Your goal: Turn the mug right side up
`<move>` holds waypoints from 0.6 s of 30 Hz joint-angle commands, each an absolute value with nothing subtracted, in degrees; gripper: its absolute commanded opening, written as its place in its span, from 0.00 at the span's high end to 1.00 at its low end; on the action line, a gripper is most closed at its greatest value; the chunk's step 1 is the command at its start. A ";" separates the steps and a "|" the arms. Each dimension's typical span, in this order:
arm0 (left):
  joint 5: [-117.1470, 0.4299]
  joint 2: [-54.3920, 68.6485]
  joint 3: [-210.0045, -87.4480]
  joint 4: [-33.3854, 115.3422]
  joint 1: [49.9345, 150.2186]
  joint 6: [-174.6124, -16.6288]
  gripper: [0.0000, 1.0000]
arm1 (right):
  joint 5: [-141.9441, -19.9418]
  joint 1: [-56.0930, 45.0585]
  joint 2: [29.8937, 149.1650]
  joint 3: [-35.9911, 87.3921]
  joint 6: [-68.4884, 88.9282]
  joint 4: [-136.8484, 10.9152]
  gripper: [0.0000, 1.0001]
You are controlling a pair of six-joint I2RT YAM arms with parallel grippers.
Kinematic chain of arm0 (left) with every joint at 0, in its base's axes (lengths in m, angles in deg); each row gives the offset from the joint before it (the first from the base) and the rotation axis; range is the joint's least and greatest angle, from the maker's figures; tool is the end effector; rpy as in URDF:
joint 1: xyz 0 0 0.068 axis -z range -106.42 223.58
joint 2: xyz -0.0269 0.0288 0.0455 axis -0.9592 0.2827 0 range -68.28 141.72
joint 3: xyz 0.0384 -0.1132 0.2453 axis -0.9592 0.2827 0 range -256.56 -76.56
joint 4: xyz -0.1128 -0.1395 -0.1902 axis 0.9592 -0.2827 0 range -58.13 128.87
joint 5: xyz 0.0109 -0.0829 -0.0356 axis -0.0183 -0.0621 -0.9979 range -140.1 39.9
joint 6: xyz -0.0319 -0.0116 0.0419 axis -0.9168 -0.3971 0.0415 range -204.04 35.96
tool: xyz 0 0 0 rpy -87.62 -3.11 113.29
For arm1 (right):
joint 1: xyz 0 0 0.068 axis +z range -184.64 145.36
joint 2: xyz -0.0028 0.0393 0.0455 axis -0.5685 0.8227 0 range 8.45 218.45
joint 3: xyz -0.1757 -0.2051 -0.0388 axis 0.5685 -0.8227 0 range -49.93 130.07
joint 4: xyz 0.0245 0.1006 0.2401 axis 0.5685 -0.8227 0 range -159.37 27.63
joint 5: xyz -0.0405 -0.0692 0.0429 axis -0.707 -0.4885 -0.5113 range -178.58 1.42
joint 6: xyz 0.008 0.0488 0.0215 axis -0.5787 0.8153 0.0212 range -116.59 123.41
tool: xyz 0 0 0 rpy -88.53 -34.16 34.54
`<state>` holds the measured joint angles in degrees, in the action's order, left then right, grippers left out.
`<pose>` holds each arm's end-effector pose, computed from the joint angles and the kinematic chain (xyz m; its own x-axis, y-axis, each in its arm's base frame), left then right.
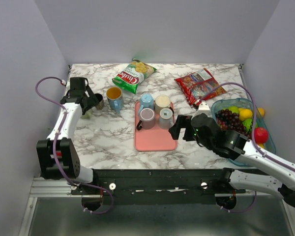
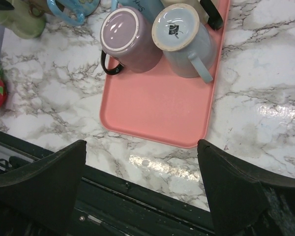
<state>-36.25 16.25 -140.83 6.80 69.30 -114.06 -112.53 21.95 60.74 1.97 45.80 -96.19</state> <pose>0.3103 0.0318 0.2619 -0.5742 -0.5301 -0.6239 -0.5840 0.7993 -0.1417 0.1179 0.1524 0.3208 -0.6184 0.1815 -0.7646 -0.2184 0.8950 0.3890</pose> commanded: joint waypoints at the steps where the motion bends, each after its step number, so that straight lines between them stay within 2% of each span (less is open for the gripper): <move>1: -41.73 7.76 -141.34 4.51 69.27 -113.31 0.01 | -113.89 21.17 64.25 5.17 37.78 -98.41 0.00; 6: -57.18 0.37 -135.72 10.12 71.02 -114.28 0.01 | -111.61 19.33 71.79 6.67 23.73 -96.39 0.00; 12: -62.92 -4.73 -132.99 11.18 76.56 -112.52 0.01 | -103.01 11.78 79.54 8.34 12.56 -92.00 0.00; 15: -65.38 -8.06 -130.79 12.94 79.54 -111.64 0.01 | -101.77 9.84 84.20 9.92 8.25 -91.20 0.03; 16: -67.30 -9.46 -129.48 13.56 80.16 -111.64 0.01 | -101.42 9.31 86.56 10.53 7.54 -90.85 0.09; 18: -69.34 -10.62 -127.98 15.48 81.22 -111.90 0.01 | -100.63 8.17 88.77 11.58 5.87 -89.97 0.15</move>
<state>-61.47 -6.65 -130.69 10.95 78.94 -112.92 -104.40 9.95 84.78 8.33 13.27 -93.07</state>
